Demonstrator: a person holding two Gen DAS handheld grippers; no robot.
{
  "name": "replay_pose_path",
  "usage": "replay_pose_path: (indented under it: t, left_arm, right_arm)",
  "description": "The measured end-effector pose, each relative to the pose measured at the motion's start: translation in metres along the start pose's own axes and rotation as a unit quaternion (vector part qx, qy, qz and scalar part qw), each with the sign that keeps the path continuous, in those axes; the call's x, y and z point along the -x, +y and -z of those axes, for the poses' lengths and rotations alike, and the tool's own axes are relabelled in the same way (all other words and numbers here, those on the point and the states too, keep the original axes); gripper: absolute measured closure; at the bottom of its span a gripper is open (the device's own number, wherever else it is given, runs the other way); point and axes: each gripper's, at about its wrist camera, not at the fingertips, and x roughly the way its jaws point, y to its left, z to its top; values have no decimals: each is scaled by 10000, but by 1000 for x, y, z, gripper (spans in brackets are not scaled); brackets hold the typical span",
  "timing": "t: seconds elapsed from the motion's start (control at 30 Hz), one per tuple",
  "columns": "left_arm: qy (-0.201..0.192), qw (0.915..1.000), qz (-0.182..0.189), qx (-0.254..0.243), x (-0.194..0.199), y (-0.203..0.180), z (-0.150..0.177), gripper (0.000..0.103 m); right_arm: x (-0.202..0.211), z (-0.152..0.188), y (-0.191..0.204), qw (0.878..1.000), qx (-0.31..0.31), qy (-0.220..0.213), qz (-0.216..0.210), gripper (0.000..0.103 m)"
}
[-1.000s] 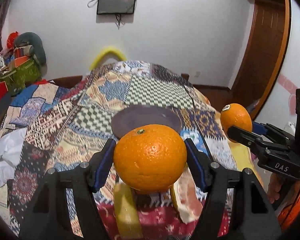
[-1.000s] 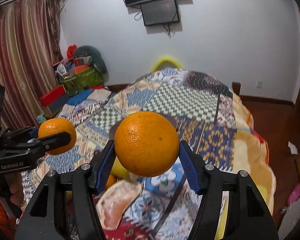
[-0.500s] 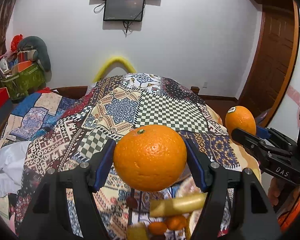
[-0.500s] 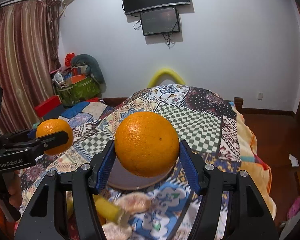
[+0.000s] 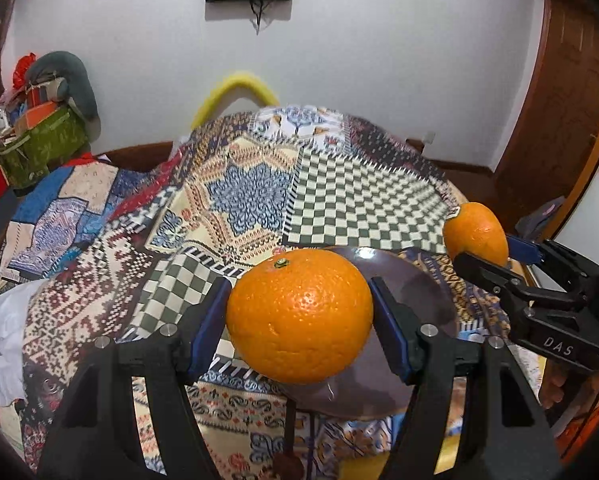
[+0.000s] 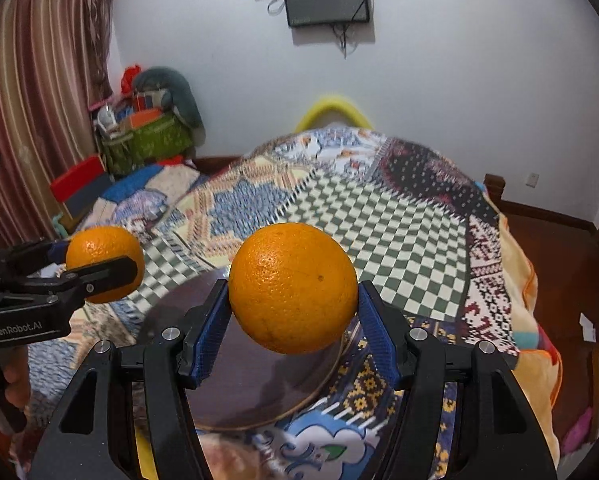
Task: Organize fruits
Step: 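Carry both oranges onto the dark plate and open both tools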
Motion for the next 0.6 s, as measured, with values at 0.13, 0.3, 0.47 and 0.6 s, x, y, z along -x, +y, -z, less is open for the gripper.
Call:
replay_pose_path:
  t: [0.13,0.3,0.47,0.6]
  left_arm:
    - [273,9996,59,-32,-27,3,1,35]
    - [603,9981,91,-116,-56,2,3,35]
    - [847,9961,73,-222,-76,0,4,35]
    - [990,9948,43,-232,-85,1,5,35]
  right_arm:
    - [-26,2,-3,9993,116,338,-50,43]
    - [-50,5,-4,9975,203,656,-155,43]
    - [-66,7,-6,9953,269,904,-198,43]
    - [-73,9,-11,9947,180,995,-197,43]
